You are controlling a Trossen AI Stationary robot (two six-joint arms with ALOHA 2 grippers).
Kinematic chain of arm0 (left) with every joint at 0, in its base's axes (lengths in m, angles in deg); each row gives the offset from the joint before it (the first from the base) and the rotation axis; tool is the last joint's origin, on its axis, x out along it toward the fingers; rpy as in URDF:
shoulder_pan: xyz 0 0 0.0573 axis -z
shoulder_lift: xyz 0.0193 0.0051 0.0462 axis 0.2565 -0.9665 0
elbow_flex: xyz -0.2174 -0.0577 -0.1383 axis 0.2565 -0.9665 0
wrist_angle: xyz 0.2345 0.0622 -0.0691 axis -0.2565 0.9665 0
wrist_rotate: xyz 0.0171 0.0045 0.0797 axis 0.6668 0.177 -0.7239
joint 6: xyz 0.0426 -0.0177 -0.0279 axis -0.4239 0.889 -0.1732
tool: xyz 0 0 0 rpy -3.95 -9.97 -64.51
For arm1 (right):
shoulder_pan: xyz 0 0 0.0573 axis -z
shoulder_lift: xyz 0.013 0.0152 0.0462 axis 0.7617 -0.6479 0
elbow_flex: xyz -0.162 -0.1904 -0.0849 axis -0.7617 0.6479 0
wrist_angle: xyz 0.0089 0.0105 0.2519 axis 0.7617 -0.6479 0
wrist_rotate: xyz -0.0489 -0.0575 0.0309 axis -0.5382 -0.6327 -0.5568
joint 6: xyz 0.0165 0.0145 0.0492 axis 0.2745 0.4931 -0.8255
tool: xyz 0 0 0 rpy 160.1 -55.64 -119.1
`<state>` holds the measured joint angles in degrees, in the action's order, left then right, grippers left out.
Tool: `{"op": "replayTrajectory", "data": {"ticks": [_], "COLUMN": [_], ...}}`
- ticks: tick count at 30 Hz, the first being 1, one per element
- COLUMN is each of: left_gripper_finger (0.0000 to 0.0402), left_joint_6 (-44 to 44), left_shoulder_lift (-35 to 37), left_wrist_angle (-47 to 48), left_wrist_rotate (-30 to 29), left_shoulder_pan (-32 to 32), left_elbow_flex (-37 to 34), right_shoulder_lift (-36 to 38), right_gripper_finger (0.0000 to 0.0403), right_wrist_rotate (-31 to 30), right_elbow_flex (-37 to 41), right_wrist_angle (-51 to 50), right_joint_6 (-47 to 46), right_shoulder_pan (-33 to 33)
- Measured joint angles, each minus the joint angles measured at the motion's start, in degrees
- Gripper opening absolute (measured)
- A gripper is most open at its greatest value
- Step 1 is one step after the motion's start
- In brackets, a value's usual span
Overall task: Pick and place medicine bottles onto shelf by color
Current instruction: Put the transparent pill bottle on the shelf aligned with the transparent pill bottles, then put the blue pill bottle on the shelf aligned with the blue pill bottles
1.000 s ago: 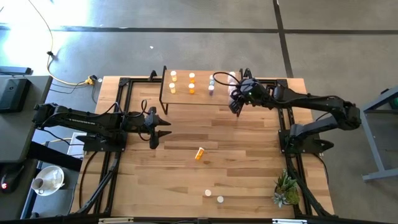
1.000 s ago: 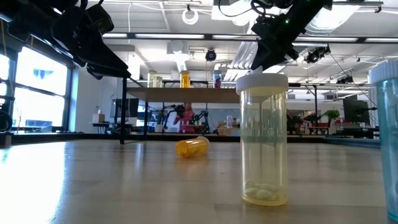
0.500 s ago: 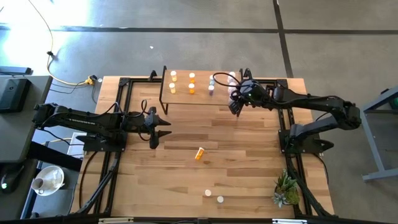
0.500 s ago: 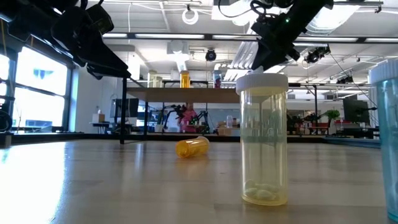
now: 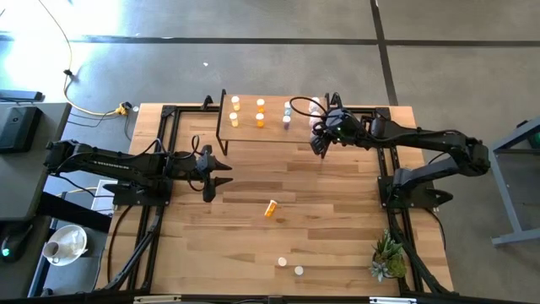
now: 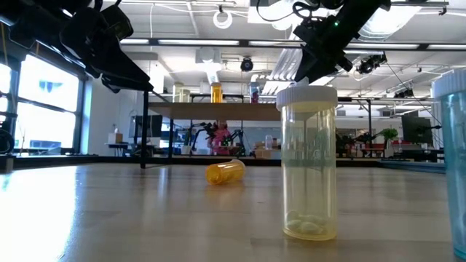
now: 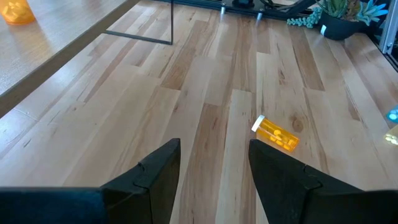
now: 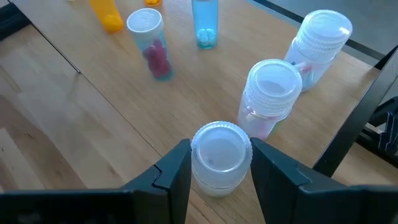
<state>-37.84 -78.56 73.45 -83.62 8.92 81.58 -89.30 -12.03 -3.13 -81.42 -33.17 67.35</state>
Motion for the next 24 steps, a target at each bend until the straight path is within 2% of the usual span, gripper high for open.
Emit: {"op": "replayTrajectory", "data": {"ticks": [5,14,24], "left_gripper_finger": [0.0181,0.0181,0.0181], "left_joint_6": [0.00,0.00,0.00], "left_shoulder_lift": [0.00,0.00,0.01], "left_wrist_angle": [0.00,0.00,0.02], "left_wrist_rotate": [0.02,0.15,0.15], "left_shoulder_pan": [-0.01,0.01,-0.01], "left_elbow_flex": [0.00,0.00,0.00], "right_shoulder_lift": [0.00,-0.02,0.69], "right_gripper_finger": [0.0141,0.0182,0.0186], "right_wrist_rotate": [-0.70,-1.09,-0.70], "right_elbow_flex": [0.00,0.00,0.00], "right_wrist_angle": [-0.17,-0.07,0.53], "right_joint_6": [0.09,0.09,0.12], "right_shoulder_pan": [0.00,0.00,0.00]}}
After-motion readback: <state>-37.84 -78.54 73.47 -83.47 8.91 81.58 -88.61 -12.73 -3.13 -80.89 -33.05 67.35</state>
